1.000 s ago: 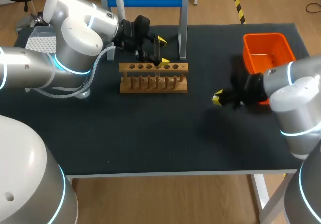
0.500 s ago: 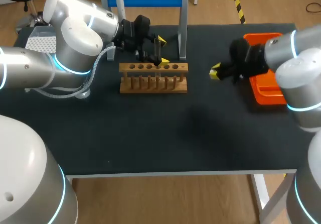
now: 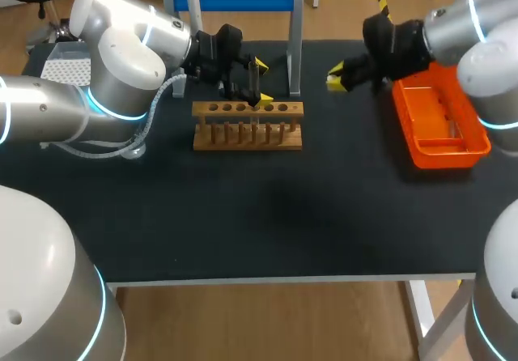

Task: Invert the test tube, pick up the pipette, mount the tip to pipette, aspirate from beaker and dispense into the tube, eject the tip, return the pipette, and cap with the stopper.

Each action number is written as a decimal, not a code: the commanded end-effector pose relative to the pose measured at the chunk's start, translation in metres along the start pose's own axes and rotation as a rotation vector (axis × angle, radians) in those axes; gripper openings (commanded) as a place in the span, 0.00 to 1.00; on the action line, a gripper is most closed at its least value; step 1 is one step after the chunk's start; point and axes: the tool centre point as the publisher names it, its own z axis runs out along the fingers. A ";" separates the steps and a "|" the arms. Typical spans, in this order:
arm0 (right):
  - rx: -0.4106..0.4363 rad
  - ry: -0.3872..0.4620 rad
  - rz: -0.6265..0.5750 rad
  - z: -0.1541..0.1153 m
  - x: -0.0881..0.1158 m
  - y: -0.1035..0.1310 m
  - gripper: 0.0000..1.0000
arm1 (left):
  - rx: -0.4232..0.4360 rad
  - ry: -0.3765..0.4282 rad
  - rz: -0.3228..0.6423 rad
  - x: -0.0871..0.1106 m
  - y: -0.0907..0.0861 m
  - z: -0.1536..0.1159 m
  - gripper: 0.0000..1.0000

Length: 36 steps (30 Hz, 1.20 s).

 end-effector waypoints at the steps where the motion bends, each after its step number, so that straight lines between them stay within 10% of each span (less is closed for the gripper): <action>1: 0.022 0.071 -0.024 -0.001 -0.005 0.018 0.00 | -0.001 0.005 -0.001 -0.001 0.000 0.000 1.00; 36: 0.042 0.153 -0.083 0.062 -0.031 0.084 0.00 | -0.001 0.005 -0.001 -0.001 0.000 0.000 1.00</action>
